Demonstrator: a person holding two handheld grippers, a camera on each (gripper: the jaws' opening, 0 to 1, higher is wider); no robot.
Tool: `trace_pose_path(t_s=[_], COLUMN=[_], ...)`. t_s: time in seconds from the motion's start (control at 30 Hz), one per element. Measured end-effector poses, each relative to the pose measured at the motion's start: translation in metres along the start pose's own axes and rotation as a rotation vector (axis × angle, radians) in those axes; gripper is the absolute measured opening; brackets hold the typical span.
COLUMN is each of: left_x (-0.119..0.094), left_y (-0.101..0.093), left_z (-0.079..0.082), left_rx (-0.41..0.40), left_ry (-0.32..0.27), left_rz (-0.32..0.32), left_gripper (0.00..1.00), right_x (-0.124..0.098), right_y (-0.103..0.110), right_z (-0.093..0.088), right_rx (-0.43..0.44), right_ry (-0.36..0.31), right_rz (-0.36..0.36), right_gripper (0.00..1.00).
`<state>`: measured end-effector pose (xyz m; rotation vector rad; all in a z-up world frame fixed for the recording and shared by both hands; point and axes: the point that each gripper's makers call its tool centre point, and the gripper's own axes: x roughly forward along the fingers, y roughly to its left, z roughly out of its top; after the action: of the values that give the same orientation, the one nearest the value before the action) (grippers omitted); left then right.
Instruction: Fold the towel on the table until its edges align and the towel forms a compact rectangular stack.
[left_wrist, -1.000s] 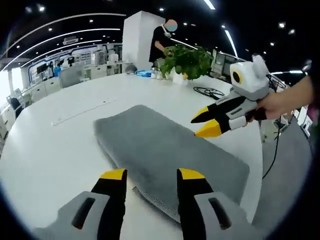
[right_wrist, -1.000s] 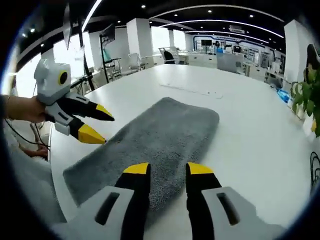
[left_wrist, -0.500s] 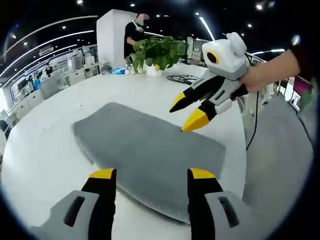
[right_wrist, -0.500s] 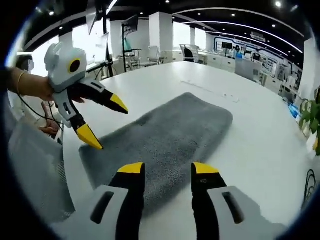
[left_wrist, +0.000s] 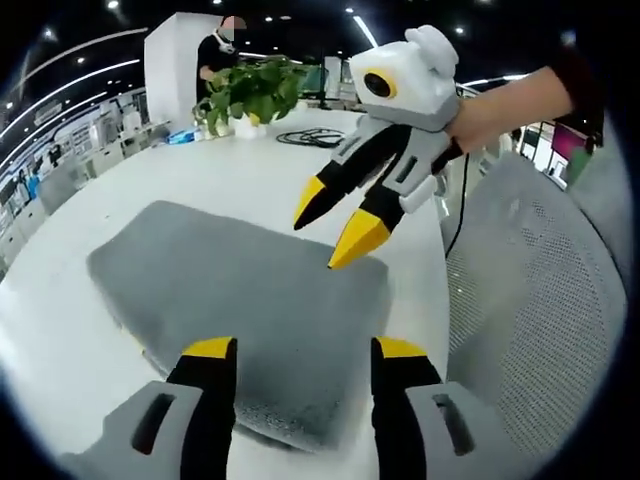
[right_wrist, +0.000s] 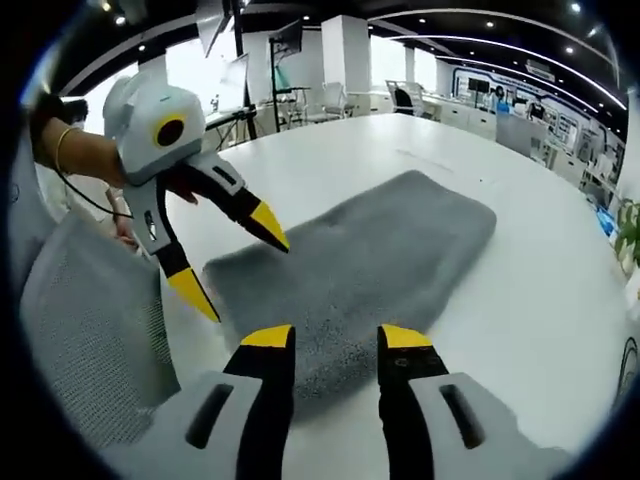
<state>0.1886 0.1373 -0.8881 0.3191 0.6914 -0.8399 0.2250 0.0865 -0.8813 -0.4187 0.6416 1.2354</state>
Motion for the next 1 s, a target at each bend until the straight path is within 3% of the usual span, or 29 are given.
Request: trace_pose_path(t_s=[0.4, 0.63, 0.8, 1.0], left_x=[0.005, 0.005, 0.010, 0.014], left_y=[-0.024, -0.025, -0.026, -0.024], left_z=[-0.015, -0.021, -0.026, -0.027], left_rx=[0.086, 0.200, 0.217, 0.212], left_ry=[0.071, 0.106, 0.125, 0.140], left_rz=[-0.053, -0.032, -0.031, -0.028], left_gripper=[0.26, 0.22, 0.21, 0.21], right_x=[0.001, 0.005, 0.008, 0.008], right_y=[0.035, 0.043, 0.044, 0.047], right_z=[-0.027, -0.035, -0.043, -0.048], right_rx=[-0.047, -0.070, -0.086, -0.192], right_ry=[0.055, 0.055, 0.075, 0.113], right_rz=[0.092, 0.106, 0.107, 0.096], right_gripper=[0.27, 0.23, 0.22, 0.21])
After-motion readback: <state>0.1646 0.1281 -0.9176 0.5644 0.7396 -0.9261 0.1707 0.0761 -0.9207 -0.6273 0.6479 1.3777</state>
